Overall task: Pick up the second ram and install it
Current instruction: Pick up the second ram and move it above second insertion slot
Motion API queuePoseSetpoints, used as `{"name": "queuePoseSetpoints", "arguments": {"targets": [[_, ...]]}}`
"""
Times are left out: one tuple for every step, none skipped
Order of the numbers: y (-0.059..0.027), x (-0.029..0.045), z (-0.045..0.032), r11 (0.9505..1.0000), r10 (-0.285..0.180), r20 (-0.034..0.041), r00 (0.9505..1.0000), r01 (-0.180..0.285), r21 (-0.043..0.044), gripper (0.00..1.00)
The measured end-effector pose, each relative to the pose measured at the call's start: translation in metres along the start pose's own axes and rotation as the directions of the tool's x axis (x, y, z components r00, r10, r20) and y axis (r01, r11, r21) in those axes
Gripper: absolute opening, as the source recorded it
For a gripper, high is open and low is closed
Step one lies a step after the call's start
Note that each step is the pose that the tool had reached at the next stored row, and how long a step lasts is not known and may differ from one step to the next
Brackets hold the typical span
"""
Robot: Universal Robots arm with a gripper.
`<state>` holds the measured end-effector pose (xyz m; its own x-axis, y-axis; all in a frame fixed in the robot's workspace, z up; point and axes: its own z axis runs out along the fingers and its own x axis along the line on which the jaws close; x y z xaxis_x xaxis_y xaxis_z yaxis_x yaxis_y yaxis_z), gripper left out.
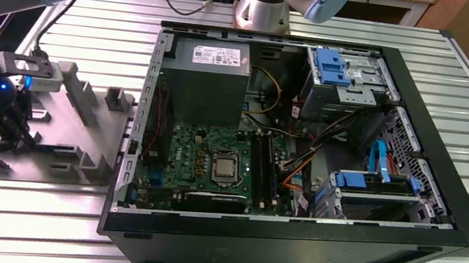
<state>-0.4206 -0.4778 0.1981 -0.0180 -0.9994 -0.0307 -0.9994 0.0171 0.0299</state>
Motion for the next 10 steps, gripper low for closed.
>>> {"name": "queuePoseSetpoints", "arguments": {"targets": [[0.0000, 0.0000, -0.0006, 1.0000, 0.000, 0.0001, 1.0000, 0.000, 0.0001, 0.12], [0.0000, -0.0001, -0.0015, 1.0000, 0.000, -0.0001, 1.0000, 0.000, -0.0001, 0.12], [0.0001, -0.0001, -0.0027, 1.0000, 0.000, -0.0002, 1.0000, 0.000, -0.0002, 0.12], [0.0001, -0.0001, -0.0039, 1.0000, 0.000, -0.0002, 1.0000, 0.000, -0.0002, 0.12], [0.0001, -0.0002, -0.0048, 1.0000, 0.000, -0.0002, 1.0000, 0.000, -0.0002, 0.12], [0.0001, -0.0002, -0.0052, 1.0000, 0.000, -0.0001, 1.0000, 0.000, -0.0001, 0.12], [0.0001, -0.0002, -0.0052, 1.0000, 0.000, 0.0000, 1.0000, 0.000, 0.0001, 0.12], [0.0001, -0.0002, -0.0052, 1.0000, 0.000, 0.0000, 1.0000, 0.000, 0.0000, 0.12], [0.0001, -0.0002, -0.0054, 1.0000, 0.000, -0.0002, 1.0000, 0.000, -0.0002, 0.12], [0.0001, -0.0002, -0.0054, 1.0000, 0.000, -0.0002, 1.0000, 0.000, -0.0002, 0.12]]}}
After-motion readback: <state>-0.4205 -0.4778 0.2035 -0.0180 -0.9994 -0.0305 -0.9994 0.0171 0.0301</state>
